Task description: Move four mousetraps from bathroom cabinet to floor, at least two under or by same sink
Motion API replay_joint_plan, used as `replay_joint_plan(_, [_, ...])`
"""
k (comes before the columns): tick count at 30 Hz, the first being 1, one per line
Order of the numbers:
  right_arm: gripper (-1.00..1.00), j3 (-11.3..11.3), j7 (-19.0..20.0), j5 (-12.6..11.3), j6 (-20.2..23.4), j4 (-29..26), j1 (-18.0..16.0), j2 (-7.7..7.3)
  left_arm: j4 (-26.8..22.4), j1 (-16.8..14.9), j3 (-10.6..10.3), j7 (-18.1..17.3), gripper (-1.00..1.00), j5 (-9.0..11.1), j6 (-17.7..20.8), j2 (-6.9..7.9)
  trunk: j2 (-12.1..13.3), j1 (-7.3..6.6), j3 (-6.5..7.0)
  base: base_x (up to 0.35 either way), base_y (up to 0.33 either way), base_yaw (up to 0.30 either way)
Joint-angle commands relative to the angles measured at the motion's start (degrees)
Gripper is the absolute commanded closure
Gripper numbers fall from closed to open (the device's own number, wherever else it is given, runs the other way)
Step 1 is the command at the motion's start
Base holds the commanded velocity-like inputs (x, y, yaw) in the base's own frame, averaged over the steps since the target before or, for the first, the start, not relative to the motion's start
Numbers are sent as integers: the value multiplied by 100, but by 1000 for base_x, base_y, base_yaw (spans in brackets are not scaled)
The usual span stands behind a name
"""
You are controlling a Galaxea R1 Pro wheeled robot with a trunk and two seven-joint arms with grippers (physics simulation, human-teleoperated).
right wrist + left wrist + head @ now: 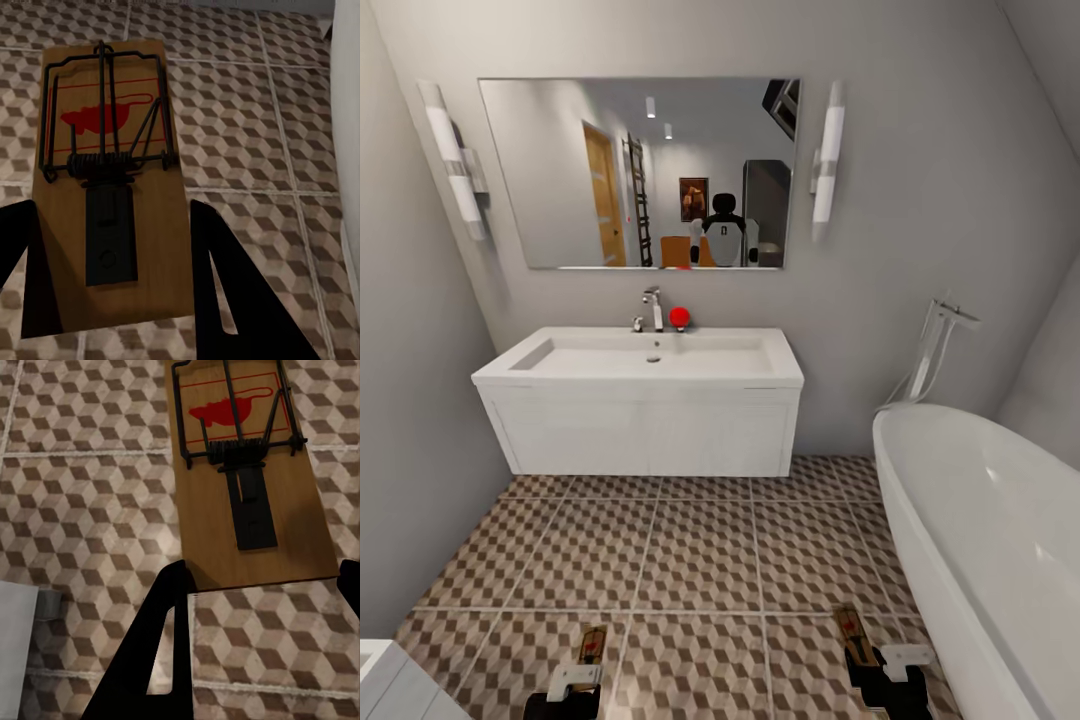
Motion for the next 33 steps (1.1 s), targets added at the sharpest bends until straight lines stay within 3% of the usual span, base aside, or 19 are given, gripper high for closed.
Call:
replay_joint_plan(1, [100, -45, 17, 44, -20, 4, -4, 5, 23, -9, -49, 9, 100, 50, -38, -3, -3, 2, -5, 206, 0, 0])
replay_joint_plan(25, [100, -45, 17, 44, -17, 4, -4, 6, 23, -9, -49, 9, 100, 50, -38, -3, -3, 2, -5, 203, 0, 0])
replay_joint_plan(33, [100, -33, 17, 52, -24, 4, -4, 3, 25, -9, -49, 9, 100, 50, -38, -3, -3, 2, -5, 39, 0, 0])
